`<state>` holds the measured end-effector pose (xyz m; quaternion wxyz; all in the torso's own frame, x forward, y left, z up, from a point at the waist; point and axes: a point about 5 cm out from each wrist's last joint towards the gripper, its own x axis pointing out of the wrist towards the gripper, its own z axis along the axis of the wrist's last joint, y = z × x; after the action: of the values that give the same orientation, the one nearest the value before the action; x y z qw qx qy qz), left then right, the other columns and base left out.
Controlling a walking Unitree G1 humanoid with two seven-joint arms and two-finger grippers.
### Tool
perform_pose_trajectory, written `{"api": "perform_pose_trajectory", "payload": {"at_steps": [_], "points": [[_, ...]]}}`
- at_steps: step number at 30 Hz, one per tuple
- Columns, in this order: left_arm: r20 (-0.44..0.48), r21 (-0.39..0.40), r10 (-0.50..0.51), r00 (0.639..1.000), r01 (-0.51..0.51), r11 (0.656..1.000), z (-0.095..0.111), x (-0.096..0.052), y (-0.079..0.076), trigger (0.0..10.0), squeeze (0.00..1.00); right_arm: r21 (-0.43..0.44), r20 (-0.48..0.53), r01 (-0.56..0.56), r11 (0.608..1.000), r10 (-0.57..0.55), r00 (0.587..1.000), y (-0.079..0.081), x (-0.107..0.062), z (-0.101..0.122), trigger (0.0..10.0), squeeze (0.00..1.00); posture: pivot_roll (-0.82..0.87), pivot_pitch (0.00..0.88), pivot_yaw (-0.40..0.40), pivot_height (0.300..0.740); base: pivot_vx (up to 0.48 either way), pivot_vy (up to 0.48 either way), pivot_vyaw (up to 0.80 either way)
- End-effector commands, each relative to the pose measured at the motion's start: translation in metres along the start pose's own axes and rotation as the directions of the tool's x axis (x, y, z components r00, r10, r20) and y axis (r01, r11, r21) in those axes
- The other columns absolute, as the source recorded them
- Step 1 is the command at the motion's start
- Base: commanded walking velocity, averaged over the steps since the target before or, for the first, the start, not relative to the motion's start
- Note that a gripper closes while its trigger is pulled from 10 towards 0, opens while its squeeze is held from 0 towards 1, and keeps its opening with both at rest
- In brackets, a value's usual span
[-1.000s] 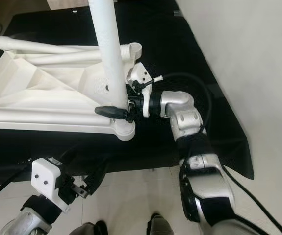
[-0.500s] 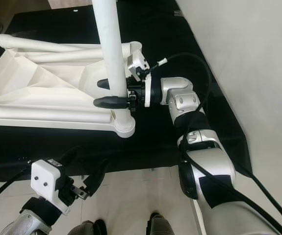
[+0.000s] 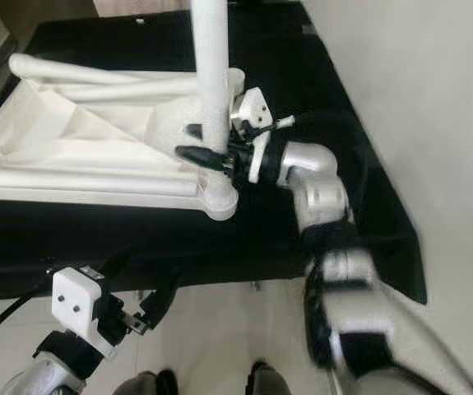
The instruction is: Building children table
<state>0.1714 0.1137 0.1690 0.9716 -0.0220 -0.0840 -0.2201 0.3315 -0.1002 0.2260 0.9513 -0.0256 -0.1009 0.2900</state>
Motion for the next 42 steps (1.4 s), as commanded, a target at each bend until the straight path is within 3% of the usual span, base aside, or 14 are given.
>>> {"api": "perform_pose_trajectory", "payload": {"at_steps": [1, 4, 5, 11, 12, 15, 16, 22, 25, 26, 27, 28, 36, 42], "points": [[-0.014, -0.004, 0.008, 1.000, -0.008, 1.000, -0.003, -0.001, 0.002, 10.0, 0.00, 0.049, -0.272, 0.241, 0.969, -0.219, 0.937, 0.001, -0.033, -0.044, 0.0, 0.00, 0.03, 0.249, 0.026, 0.740, 0.000, 0.000, 0.00], [-0.016, -0.004, 0.003, 1.000, -0.003, 1.000, -0.004, 0.000, 0.003, 10.0, 0.00, 0.040, -0.272, 0.265, 0.963, -0.245, 0.931, 0.008, -0.035, -0.047, 0.0, 0.00, 0.03, 0.227, 0.041, 0.740, 0.000, 0.000, 0.00], [-0.019, -0.003, -0.002, 1.000, 0.002, 1.000, -0.007, 0.002, 0.004, 10.0, 0.00, 0.030, -0.212, 0.213, 0.977, -0.202, 0.956, 0.022, -0.016, -0.043, 0.0, 0.00, 0.03, 0.209, 0.039, 0.740, 0.000, 0.000, 0.00], [-0.018, 0.000, 0.000, 1.000, 0.000, 1.000, -0.008, 0.003, 0.004, 10.0, 0.00, 0.051, -0.181, 0.179, 0.983, -0.167, 0.969, 0.030, 0.003, -0.036, 0.0, 0.00, 0.04, 0.202, 0.029, 0.740, 0.000, 0.000, 0.00], [-0.018, 0.003, 0.007, 1.000, -0.007, 1.000, -0.008, 0.002, 0.005, 10.0, 0.00, 0.067, -0.167, 0.197, 0.978, -0.183, 0.969, 0.033, 0.005, -0.028, 10.0, 0.00, 0.04, 0.200, 0.027, 0.740, 0.000, 0.000, 0.00], [-0.017, 0.005, 0.015, 1.000, -0.015, 1.000, -0.008, 0.000, 0.005, 10.0, 0.00, 0.118, -0.150, 0.165, 0.979, -0.147, 0.978, 0.041, 0.005, -0.019, 10.0, 0.00, 0.02, 0.201, 0.028, 0.740, 0.000, 0.000, 0.00], [-0.016, 0.003, 0.013, 1.000, -0.013, 1.000, -0.008, 0.000, 0.005, 10.0, 0.00, 0.127, -0.131, 0.114, 0.985, -0.097, 0.987, 0.043, 0.005, -0.015, 10.0, 1.00, 0.02, 0.200, 0.029, 0.740, 0.000, 0.000, 0.00], [-0.012, -0.008, -0.002, 1.000, 0.002, 1.000, -0.008, 0.002, 0.003, 10.0, 0.00, 0.128, 0.018, -0.242, 0.962, 0.241, 0.970, 0.037, 0.015, 0.008, 10.0, 1.00, 0.00, 0.213, 0.030, 0.740, 0.000, 0.000, 0.00], [-0.011, -0.009, -0.002, 1.000, 0.002, 1.000, -0.008, 0.002, 0.002, 10.0, 0.00, 0.113, 0.039, -0.297, 0.948, 0.294, 0.955, 0.033, 0.016, 0.011, 10.0, 1.00, 0.00, 0.213, 0.030, 0.740, 0.000, 0.000, 0.00], [-0.011, -0.009, -0.001, 1.000, 0.001, 1.000, -0.007, 0.002, 0.002, 10.0, 0.00, 0.069, 0.034, -0.374, 0.925, 0.372, 0.928, 0.026, 0.020, 0.012, 10.0, 0.09, 0.01, 0.220, 0.030, 0.740, 0.000, 0.000, 0.00], [-0.011, -0.009, -0.001, 1.000, 0.001, 1.000, -0.007, 0.002, 0.002, 10.0, 0.00, 0.069, 0.034, -0.374, 0.925, 0.372, 0.928, 0.026, 0.020, 0.012, 10.0, 0.09, 0.01, 0.220, 0.030, 0.740, 0.000, 0.000, 0.00], [-0.011, -0.008, 0.003, 1.000, -0.003, 1.000, -0.006, 0.000, 0.001, 10.0, 0.00, 0.040, 0.004, -0.502, 0.864, 0.502, 0.865, 0.017, 0.026, 0.010, 10.0, 0.00, 0.03, 0.231, 0.031, 0.740, 0.000, 0.000, 0.00], [-0.020, -0.008, 0.001, 1.000, -0.002, 1.000, -0.003, -0.006, 0.000, 10.0, 0.00, 0.030, 0.013, -0.742, 0.670, 0.742, 0.670, 0.019, 0.038, 0.020, 10.0, 0.00, 0.05, 0.256, 0.045, 0.740, 0.000, 0.000, 0.00], [-0.027, -0.008, -0.003, 1.000, 0.003, 1.000, -0.001, -0.009, -0.001, 10.0, 0.00, 0.036, 0.021, -0.797, 0.603, 0.797, 0.603, 0.021, 0.045, 0.024, 10.0, 0.00, 0.07, 0.270, 0.049, 0.740, 0.000, 0.000, 0.00]]}}
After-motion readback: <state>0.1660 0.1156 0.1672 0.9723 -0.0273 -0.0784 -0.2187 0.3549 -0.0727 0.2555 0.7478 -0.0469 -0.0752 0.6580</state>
